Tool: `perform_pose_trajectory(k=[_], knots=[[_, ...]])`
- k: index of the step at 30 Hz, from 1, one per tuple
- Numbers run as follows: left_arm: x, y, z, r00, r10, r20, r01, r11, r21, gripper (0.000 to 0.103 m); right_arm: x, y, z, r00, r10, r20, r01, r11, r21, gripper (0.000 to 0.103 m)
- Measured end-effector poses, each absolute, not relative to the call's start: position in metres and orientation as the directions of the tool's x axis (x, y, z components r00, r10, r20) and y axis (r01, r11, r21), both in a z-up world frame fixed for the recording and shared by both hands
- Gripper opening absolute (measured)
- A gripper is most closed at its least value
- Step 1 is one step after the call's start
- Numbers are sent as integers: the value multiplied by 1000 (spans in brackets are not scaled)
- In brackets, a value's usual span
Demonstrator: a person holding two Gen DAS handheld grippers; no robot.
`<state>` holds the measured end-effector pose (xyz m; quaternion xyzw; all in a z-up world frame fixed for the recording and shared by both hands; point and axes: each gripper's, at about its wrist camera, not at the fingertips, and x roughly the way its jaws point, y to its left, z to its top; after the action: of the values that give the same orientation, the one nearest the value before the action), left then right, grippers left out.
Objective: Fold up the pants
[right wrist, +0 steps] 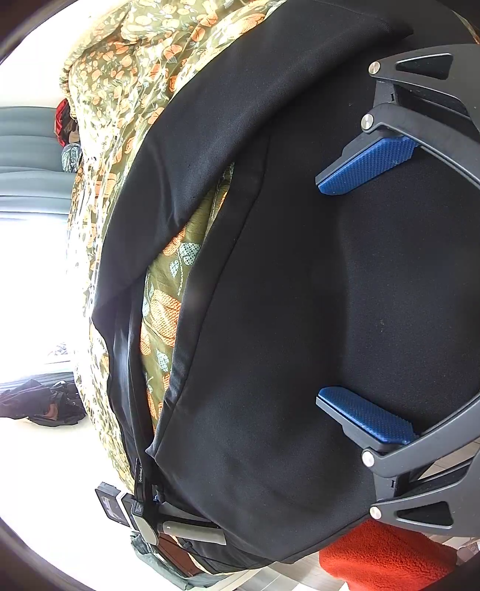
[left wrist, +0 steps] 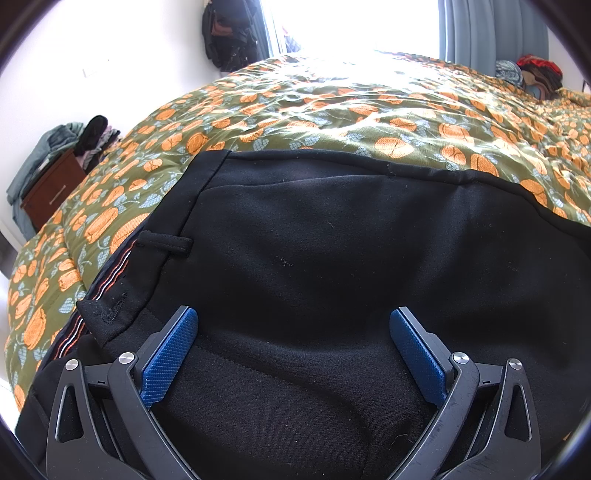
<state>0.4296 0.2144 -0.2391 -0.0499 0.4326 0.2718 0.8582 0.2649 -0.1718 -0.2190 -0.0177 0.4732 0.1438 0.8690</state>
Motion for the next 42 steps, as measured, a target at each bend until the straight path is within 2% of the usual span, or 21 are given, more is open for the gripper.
perform_pose_trajectory(k=[37,39,42], knots=[[430,214,-239,478,423,-770,-510,847,150,103,266,-173,-212,493,232,-838,-274,956,104,102],[430,214,-239,478,423,-770,-510,847,149,103,263,-182,-202,493,265,-829,-256,954,154,102],[430,214,-239,478,423,-770,-510,847,149,103,253,-216,-189,526,381,-760,-160,923,351,102]])
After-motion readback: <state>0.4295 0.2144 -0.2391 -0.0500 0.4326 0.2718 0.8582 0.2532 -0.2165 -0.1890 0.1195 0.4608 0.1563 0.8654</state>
